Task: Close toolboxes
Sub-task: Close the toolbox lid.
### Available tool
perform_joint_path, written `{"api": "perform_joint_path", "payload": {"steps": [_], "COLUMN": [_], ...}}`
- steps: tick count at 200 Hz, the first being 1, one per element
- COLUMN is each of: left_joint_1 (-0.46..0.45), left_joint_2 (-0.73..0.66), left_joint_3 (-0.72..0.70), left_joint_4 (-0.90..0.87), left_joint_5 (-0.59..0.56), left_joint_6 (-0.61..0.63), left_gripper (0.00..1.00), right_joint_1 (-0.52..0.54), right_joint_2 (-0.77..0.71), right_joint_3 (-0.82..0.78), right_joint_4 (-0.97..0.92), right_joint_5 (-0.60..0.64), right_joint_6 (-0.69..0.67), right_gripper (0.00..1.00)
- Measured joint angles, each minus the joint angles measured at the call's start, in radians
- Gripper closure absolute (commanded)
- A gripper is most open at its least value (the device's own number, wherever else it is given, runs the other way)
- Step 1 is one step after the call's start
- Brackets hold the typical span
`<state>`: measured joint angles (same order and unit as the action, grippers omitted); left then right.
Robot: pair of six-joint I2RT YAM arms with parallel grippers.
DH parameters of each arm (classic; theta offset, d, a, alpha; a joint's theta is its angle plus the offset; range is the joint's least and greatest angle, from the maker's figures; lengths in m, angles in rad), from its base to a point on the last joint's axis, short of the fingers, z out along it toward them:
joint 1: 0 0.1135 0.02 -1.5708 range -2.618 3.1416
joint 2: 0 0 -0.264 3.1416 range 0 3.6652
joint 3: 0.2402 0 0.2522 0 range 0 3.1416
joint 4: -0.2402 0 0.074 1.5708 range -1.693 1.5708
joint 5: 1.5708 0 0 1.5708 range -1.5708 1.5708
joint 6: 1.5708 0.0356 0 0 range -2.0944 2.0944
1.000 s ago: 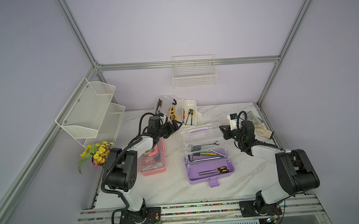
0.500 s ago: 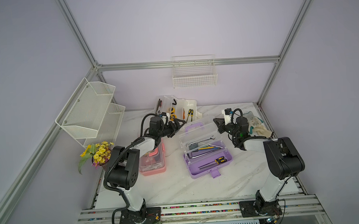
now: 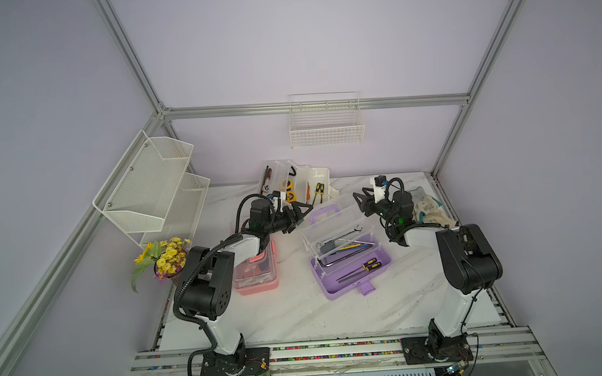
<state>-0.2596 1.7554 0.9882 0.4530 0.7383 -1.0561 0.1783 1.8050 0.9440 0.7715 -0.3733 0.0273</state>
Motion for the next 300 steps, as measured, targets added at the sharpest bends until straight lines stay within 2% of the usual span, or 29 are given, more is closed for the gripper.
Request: {"api": "perform_joint_path", "payload": {"steps": [38,81,115,142,191,256,300], "left_joint_1": [-0.025,-0.033,-0.033,-0.035,-0.051,-0.062,-0.065], "left_joint_2": [0.0,0.0,0.0,0.0,0.0,0.001,0.011], "left_joint_3": [0.0,0.0,0.0,0.0,0.001,0.001,0.002], "left_joint_4": [0.054,0.098,0.13,0.148,0.169,0.175,0.179], "left_joint_5": [0.041,0.062,0.066,0.066,0.067,0.069,0.07], "left_joint_6": [-0.032,-0.056,-0.07,-0.078,-0.086,-0.087,-0.088], "left_gripper": [0.03,0.03,0.03,0.03,0.04,0.04,0.04], "right_joint_1": [0.026,0.024,0.023,0.024,0.024,0.024,0.024], "right_joint_2": [-0.13,-0.337,-0.418,-0.444,-0.579,-0.724,-0.73], "right_joint_3": [0.077,0.167,0.179,0.168,0.086,-0.124,-0.325], "right_joint_4": [-0.304,-0.596,-0.782,-0.964,-1.268,-1.407,-1.232], "right_joint_5": [0.145,0.281,0.268,0.261,0.256,0.156,0.011], "right_joint_6": [-0.003,0.067,0.13,0.241,0.42,0.592,0.711], "right_gripper": [0.46,0.45,0.48,0.5,0.5,0.5,0.49]}}
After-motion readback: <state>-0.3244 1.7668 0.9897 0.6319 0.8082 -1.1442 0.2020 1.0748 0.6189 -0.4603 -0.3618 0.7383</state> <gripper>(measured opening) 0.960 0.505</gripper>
